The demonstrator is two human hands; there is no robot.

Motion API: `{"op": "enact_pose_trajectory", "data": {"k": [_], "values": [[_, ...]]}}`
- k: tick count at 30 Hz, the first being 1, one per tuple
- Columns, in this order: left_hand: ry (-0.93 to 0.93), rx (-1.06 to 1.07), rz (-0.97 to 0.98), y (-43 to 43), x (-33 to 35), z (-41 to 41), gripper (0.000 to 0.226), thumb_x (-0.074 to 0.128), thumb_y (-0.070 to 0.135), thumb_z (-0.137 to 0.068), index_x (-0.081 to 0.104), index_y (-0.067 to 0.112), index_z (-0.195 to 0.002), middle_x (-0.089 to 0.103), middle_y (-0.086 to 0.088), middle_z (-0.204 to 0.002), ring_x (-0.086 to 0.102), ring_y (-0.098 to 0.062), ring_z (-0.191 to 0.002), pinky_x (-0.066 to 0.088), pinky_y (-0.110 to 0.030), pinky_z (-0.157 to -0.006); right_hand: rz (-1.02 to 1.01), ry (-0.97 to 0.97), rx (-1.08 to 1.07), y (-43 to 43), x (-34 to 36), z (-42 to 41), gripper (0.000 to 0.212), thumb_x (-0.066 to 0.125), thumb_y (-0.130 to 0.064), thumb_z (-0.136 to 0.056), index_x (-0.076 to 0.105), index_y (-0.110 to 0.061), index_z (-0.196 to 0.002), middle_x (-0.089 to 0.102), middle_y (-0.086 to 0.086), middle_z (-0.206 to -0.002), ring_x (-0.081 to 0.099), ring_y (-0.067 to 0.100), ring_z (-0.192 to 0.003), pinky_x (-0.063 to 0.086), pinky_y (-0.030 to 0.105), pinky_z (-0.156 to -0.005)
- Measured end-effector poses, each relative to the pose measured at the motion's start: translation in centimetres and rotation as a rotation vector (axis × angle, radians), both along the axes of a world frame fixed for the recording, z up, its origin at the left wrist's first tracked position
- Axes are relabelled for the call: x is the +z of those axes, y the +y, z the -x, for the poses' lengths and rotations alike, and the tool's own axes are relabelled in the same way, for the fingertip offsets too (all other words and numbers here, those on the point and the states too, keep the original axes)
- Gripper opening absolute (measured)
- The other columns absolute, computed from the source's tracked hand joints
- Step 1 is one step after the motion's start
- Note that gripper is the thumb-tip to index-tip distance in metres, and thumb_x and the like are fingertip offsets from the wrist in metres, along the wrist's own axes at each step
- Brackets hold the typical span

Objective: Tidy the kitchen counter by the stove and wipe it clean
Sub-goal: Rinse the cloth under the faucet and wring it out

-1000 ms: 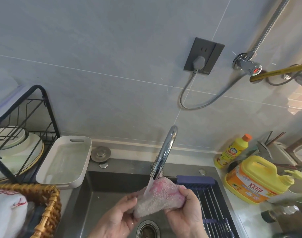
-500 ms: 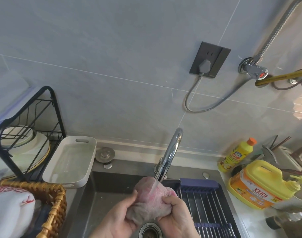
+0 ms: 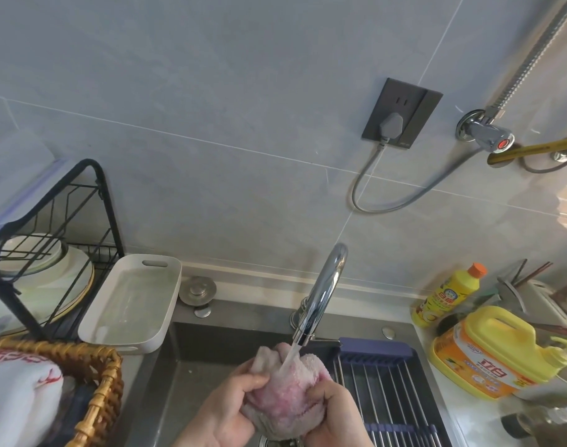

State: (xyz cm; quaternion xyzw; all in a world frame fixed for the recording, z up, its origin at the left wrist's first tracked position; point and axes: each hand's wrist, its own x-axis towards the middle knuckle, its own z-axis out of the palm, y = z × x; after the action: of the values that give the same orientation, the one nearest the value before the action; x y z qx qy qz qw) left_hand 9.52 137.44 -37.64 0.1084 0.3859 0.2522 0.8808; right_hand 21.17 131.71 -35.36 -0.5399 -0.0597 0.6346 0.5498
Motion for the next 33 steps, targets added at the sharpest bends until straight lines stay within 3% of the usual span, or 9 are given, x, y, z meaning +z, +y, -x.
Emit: {"op": "enact_pose_trajectory", "data": {"k": [2, 5, 10, 13, 16, 19, 22, 28, 33], "values": [[-0.049, 0.043, 0.014, 0.0, -0.5, 0.0, 0.050, 0.037, -0.016, -0.079, 0.068, 0.007, -0.111, 0.072, -0.020, -0.106, 0.071, -0.040, -0.090, 0.048, -0.049, -0.086, 0.180, -0.062, -0.053, 0.4, -0.5, -0.5, 0.021, 0.032, -0.004, -0.074, 0.048, 0.008, -0.076, 0.058, 0.027, -0.075, 0.062, 0.041, -0.090, 0.045, 0.035, -0.076], [-0.075, 0.060, -0.002, -0.1, -1.1, 0.2, 0.064, 0.042, -0.016, -0.062, 0.068, 0.006, -0.117, 0.067, -0.020, -0.118, 0.064, -0.043, -0.107, 0.043, -0.052, -0.098, 0.316, -0.137, -0.017, -1.1, -3.5, -2.4, 0.036, 0.069, -0.012, -0.080, 0.064, 0.012, -0.105, 0.066, 0.021, -0.088, 0.065, 0.035, -0.084, 0.051, 0.034, -0.068], [-0.123, -0.055, -0.025, -0.8, -1.0, 1.2, 0.060, 0.035, -0.012, -0.063, 0.070, -0.002, -0.110, 0.067, -0.025, -0.114, 0.063, -0.043, -0.106, 0.040, -0.051, -0.101, 0.093, 0.256, -0.012, -1.6, -2.8, -0.7, 0.057, 0.044, -0.052, -0.094, 0.065, -0.009, -0.125, 0.063, 0.022, -0.125, 0.061, 0.036, -0.112, 0.046, 0.045, -0.098], [-0.121, -0.102, -0.085, -0.9, -1.6, 1.8, 0.069, 0.047, -0.010, -0.047, 0.067, -0.008, -0.113, 0.061, -0.030, -0.123, 0.059, -0.043, -0.115, 0.035, -0.052, -0.107, -0.026, 0.514, -0.115, -1.6, -1.8, 0.0, 0.050, 0.051, -0.035, -0.090, 0.063, -0.001, -0.123, 0.059, 0.024, -0.129, 0.059, 0.038, -0.115, 0.044, 0.048, -0.103], [-0.048, -0.192, -0.177, -0.6, -1.6, 2.2, 0.062, 0.071, -0.001, -0.055, 0.065, -0.001, -0.116, 0.064, -0.028, -0.119, 0.062, -0.040, -0.111, 0.042, -0.054, -0.103, -0.082, 0.376, -0.181, -1.6, -3.1, -0.5, 0.031, 0.056, -0.010, -0.079, 0.062, 0.002, -0.107, 0.062, 0.025, -0.119, 0.054, 0.035, -0.124, 0.032, 0.047, -0.113], [0.310, -0.250, -0.370, -0.2, -1.5, 2.1, 0.078, 0.095, 0.045, -0.042, 0.066, 0.007, -0.103, 0.072, -0.009, -0.097, 0.065, -0.024, -0.094, 0.045, -0.028, -0.074, 0.008, 0.072, -0.163, -1.7, -4.2, -2.1, 0.058, 0.067, 0.005, -0.069, 0.056, 0.007, -0.126, 0.062, 0.035, -0.119, 0.058, 0.047, -0.116, 0.039, 0.056, -0.105], [0.471, -0.324, -0.418, 0.1, -1.9, 1.6, 0.110, 0.073, 0.083, -0.038, 0.064, 0.008, -0.118, 0.065, -0.006, -0.118, 0.059, -0.021, -0.113, 0.043, -0.029, -0.093, -0.085, 0.116, -0.108, -2.0, -4.4, -2.3, 0.059, 0.076, 0.012, -0.062, 0.060, 0.009, -0.120, 0.061, 0.038, -0.116, 0.061, 0.053, -0.106, 0.049, 0.057, -0.095], [0.254, -0.411, -0.156, 0.7, -1.4, 1.5, 0.034, 0.066, 0.021, -0.087, 0.070, -0.005, -0.109, 0.070, -0.024, -0.108, 0.070, -0.034, -0.099, 0.052, -0.039, -0.090, -0.279, 0.135, -0.047, -1.6, -3.0, -1.7, 0.075, 0.088, 0.001, -0.052, 0.057, 0.016, -0.119, 0.058, 0.041, -0.117, 0.065, 0.049, -0.098, 0.055, 0.052, -0.085], [0.250, -0.165, -0.225, 0.7, -2.4, 1.8, 0.047, 0.063, -0.020, -0.065, 0.063, -0.005, -0.110, 0.069, -0.026, -0.094, 0.066, -0.037, -0.088, 0.050, -0.038, -0.078, -0.182, 0.056, -0.115, -1.6, -3.2, -1.9, 0.099, 0.097, -0.011, -0.042, 0.048, 0.017, -0.123, 0.063, 0.039, -0.107, 0.067, 0.048, -0.094, 0.058, 0.048, -0.075]]}}
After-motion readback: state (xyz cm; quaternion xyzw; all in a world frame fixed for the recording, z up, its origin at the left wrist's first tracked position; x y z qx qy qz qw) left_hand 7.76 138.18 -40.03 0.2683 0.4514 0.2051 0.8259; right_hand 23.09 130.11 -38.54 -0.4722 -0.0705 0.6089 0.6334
